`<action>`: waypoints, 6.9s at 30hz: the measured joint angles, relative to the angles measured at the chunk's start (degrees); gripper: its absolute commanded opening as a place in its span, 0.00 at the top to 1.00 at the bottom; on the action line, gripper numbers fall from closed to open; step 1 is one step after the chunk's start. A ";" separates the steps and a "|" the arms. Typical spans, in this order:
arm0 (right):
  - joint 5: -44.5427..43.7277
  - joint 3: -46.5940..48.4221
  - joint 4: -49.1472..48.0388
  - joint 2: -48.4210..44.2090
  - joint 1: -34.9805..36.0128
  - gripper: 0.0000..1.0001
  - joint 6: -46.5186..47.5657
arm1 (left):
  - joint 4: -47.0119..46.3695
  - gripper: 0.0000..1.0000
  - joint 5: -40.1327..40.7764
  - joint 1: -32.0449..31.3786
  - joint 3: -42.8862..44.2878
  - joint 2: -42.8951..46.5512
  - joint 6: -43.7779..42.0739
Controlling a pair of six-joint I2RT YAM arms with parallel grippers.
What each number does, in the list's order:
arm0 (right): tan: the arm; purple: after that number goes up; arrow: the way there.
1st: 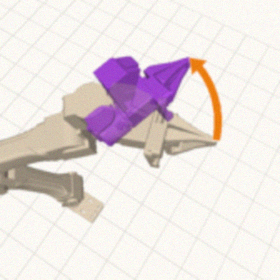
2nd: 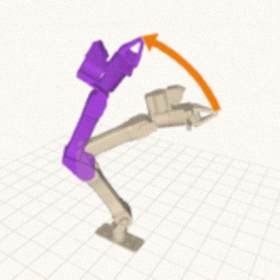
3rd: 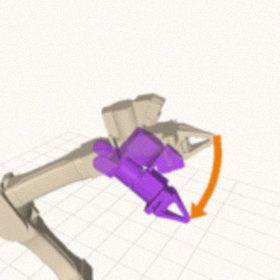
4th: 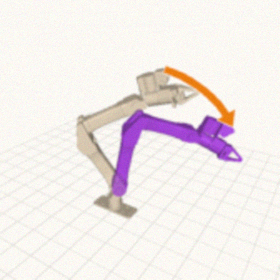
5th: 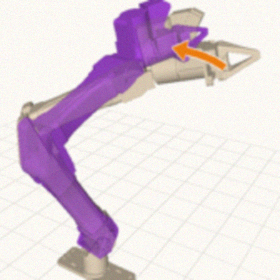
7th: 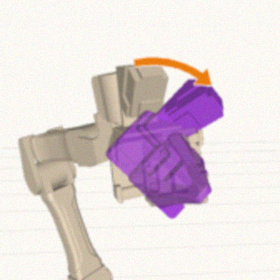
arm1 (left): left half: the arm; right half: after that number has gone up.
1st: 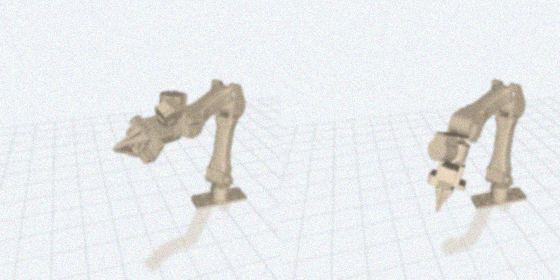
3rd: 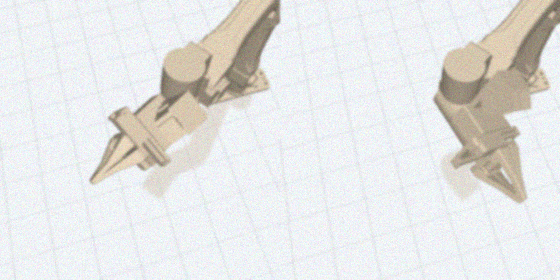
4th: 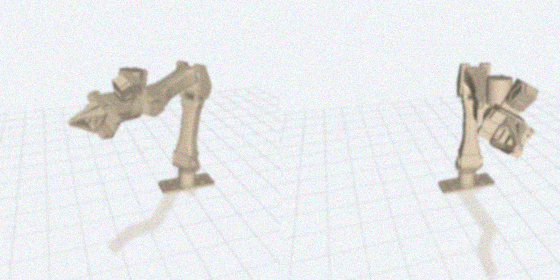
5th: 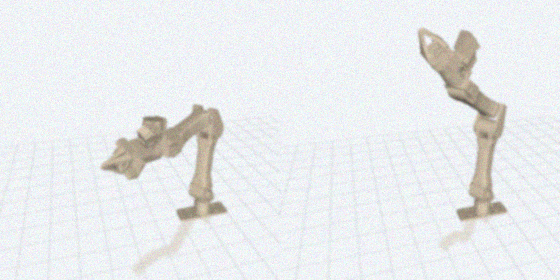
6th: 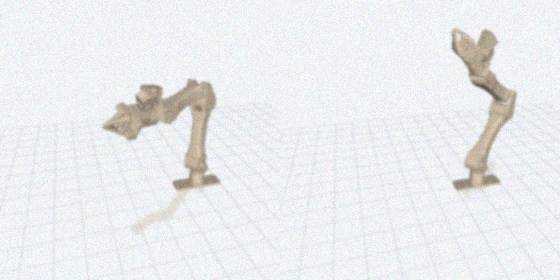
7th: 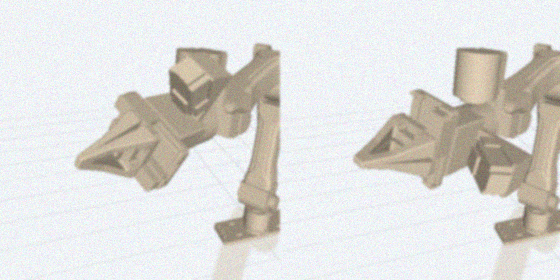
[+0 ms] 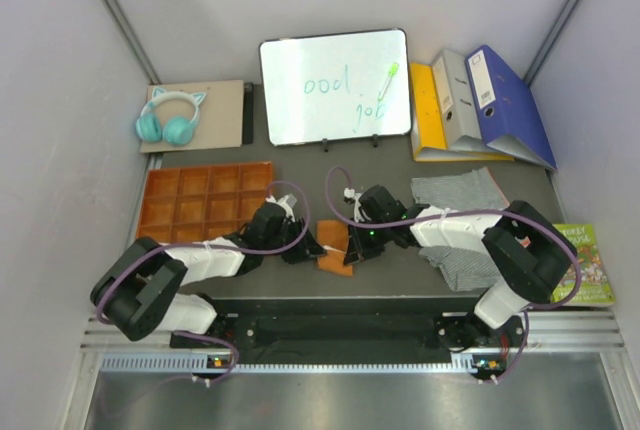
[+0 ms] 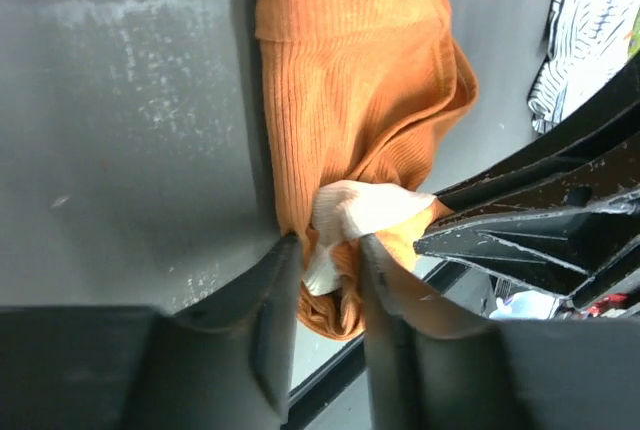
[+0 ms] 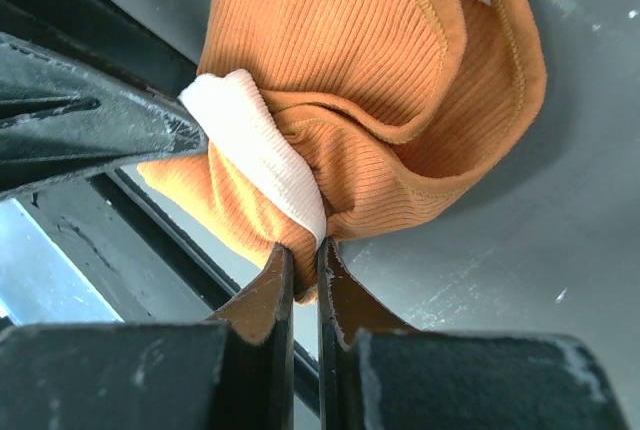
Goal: Roll the underwear
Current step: Roll the underwear to the center of the board.
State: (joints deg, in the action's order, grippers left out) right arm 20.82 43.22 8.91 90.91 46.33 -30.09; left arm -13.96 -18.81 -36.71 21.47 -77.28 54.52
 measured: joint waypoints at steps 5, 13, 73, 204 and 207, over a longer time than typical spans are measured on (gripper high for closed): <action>-0.02 0.13 0.15 0.02 0.00 1.00 0.02 | -1.75 0.92 0.24 -0.15 -0.09 -0.90 -0.02; -4.31 3.72 6.93 0.07 0.00 0.40 2.93 | -0.28 1.00 -1.97 0.07 3.06 -4.85 -0.85; -35.76 -0.94 -8.81 -0.50 24.41 0.84 30.32 | 19.23 0.70 -19.45 7.45 16.24 -16.06 -12.63; -29.14 -2.71 -8.02 -4.59 22.53 1.00 24.98 | 14.08 0.39 -13.90 4.52 12.59 -9.03 -9.64; -23.41 -2.58 -8.02 -4.63 18.91 1.00 22.38 | 19.37 0.34 -10.99 5.05 13.03 -5.64 -12.17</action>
State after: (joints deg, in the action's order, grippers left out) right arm -2.59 40.64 0.89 86.28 65.23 -7.70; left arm 5.41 -29.80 -31.66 34.50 -82.91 42.35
